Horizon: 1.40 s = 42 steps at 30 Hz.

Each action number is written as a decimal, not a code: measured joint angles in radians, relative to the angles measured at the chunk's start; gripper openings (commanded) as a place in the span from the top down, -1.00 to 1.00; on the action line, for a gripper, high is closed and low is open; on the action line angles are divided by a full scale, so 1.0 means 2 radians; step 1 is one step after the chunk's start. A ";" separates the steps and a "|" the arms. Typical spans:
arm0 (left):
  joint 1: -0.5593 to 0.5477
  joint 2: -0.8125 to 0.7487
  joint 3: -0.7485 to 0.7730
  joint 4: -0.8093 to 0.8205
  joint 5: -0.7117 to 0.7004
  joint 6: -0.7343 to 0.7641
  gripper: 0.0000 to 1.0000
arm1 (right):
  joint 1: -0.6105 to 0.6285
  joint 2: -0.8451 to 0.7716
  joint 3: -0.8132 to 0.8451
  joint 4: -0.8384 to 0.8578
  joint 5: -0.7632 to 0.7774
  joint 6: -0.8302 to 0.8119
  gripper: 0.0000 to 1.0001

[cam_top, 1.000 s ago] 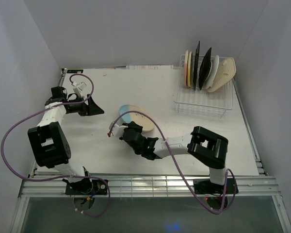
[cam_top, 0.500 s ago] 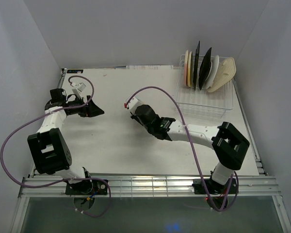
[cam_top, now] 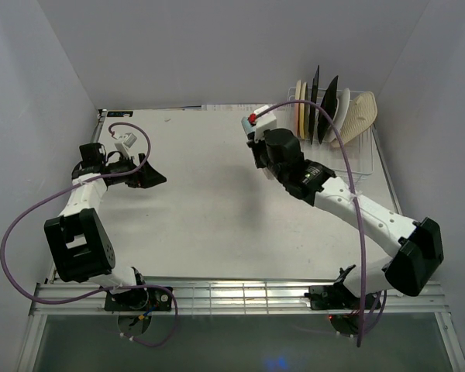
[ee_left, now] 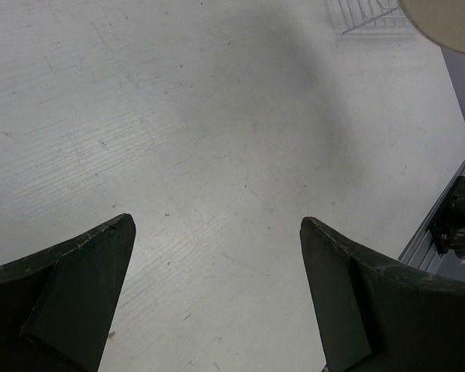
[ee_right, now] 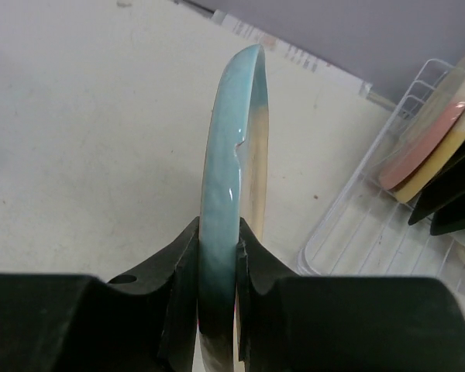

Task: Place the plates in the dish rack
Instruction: Insert the plate into the dish rack.

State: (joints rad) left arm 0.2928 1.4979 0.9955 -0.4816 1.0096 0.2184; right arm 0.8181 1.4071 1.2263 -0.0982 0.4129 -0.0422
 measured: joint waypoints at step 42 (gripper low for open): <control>0.000 -0.018 -0.013 0.010 -0.001 -0.003 -0.96 | -0.318 -0.062 0.068 -0.070 0.116 0.047 0.85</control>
State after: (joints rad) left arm 0.2928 1.4620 0.9699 -0.4618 1.0069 0.2127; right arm 0.1814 1.2835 1.3621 -0.2382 0.6441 0.0513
